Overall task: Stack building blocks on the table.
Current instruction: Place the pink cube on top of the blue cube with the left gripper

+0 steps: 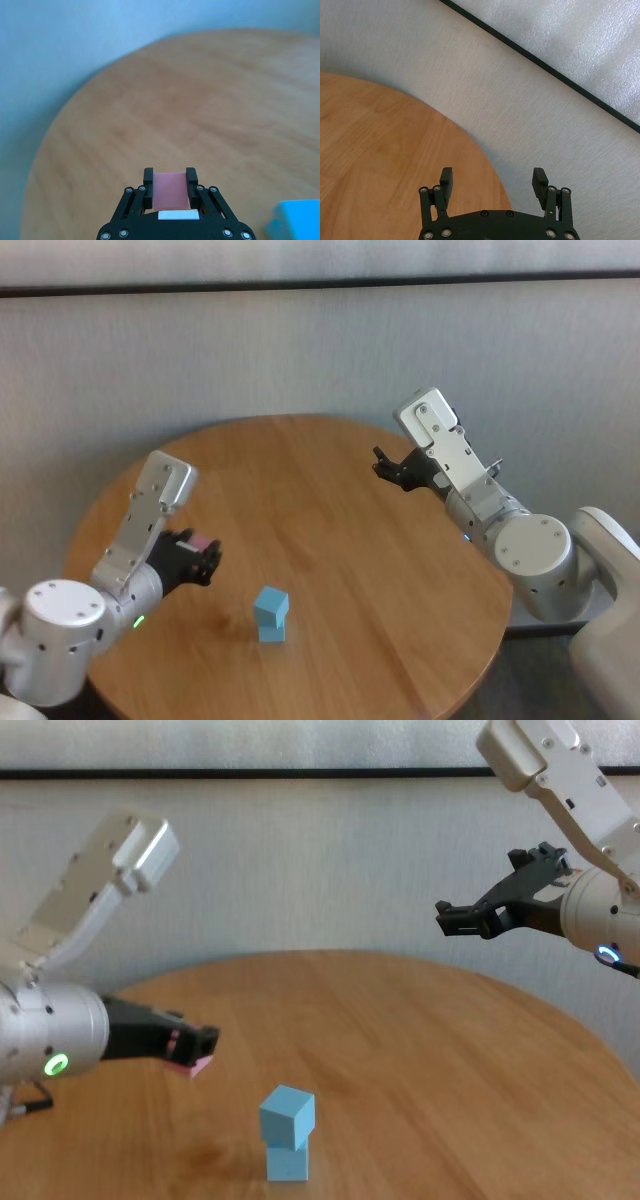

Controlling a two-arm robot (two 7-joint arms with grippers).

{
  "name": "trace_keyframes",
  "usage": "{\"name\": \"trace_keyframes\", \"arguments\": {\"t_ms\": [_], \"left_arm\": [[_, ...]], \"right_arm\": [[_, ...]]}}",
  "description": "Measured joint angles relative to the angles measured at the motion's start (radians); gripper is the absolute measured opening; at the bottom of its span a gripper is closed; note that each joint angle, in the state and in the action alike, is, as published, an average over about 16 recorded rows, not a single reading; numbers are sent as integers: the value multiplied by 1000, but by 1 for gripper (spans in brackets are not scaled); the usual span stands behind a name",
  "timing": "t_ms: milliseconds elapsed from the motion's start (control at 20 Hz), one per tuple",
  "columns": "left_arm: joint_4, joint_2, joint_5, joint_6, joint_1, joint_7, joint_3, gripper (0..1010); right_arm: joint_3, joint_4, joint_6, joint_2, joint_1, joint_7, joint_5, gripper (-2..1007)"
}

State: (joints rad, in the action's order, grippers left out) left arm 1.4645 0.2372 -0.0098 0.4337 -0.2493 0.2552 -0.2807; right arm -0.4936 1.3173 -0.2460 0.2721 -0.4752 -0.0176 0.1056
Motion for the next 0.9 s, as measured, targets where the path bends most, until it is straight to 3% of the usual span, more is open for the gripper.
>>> {"name": "trace_keyframes", "arguments": {"t_ms": [200,450,900], "left_arm": [[61,40,-9,-15,23,56,0,396],[120,88,-45,-50,47,147,-9,396],[131,134,-119,-91,37,272,-53,396]], "right_arm": [[0,0,0,0,0,0,0,1001],[0,0,0,0,0,0,0,1001],[0,0,0,0,0,0,0,1001]]}}
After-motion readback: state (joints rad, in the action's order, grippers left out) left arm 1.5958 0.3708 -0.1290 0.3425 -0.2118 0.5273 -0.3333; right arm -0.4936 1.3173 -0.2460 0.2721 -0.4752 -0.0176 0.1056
